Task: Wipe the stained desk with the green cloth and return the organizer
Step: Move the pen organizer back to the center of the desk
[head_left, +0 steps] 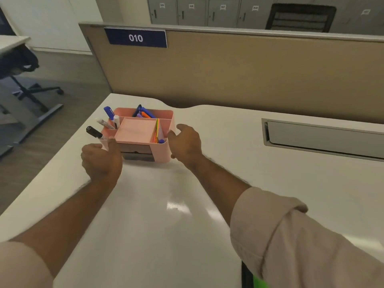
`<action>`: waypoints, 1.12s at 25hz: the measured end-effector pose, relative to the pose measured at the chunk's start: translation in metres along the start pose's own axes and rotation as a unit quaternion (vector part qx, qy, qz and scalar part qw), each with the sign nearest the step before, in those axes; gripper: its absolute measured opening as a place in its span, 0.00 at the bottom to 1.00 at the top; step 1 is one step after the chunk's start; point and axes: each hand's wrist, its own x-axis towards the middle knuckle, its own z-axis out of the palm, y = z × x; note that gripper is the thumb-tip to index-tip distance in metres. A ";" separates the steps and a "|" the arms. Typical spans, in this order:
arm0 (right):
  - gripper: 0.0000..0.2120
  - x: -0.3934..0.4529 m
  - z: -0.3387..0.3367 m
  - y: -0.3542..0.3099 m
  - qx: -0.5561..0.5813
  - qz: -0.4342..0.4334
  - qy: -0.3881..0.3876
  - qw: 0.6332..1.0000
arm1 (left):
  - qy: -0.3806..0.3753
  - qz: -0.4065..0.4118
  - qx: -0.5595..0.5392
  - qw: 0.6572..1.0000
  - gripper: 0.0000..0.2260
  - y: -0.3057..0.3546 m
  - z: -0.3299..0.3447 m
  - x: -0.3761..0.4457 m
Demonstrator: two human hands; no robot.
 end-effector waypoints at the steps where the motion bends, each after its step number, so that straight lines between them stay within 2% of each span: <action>1: 0.22 0.006 0.005 -0.002 -0.021 0.006 -0.010 1.000 | -0.009 -0.044 -0.009 0.999 0.21 0.002 0.002 0.006; 3: 0.21 0.013 0.013 -0.003 -0.060 0.015 -0.042 0.997 | -0.050 -0.089 -0.036 0.994 0.21 0.007 0.006 0.016; 6: 0.19 0.020 0.025 0.001 -0.071 0.015 -0.070 0.995 | -0.106 -0.092 -0.060 0.988 0.19 0.014 0.011 0.030; 12: 0.15 0.031 0.019 0.007 -0.086 0.008 -0.066 0.994 | -0.135 -0.115 -0.095 0.980 0.16 0.026 0.013 0.029; 16: 0.08 0.041 -0.028 0.020 -0.118 -0.017 -0.024 0.993 | -0.154 -0.077 -0.100 0.980 0.14 0.055 0.030 0.005; 22: 0.10 0.056 -0.135 0.035 -0.190 -0.004 0.006 0.982 | -0.231 -0.029 -0.104 0.967 0.09 0.105 0.080 -0.048; 28: 0.14 0.073 -0.209 0.072 -0.169 0.008 0.036 0.985 | -0.295 -0.004 -0.080 0.952 0.09 0.133 0.136 -0.100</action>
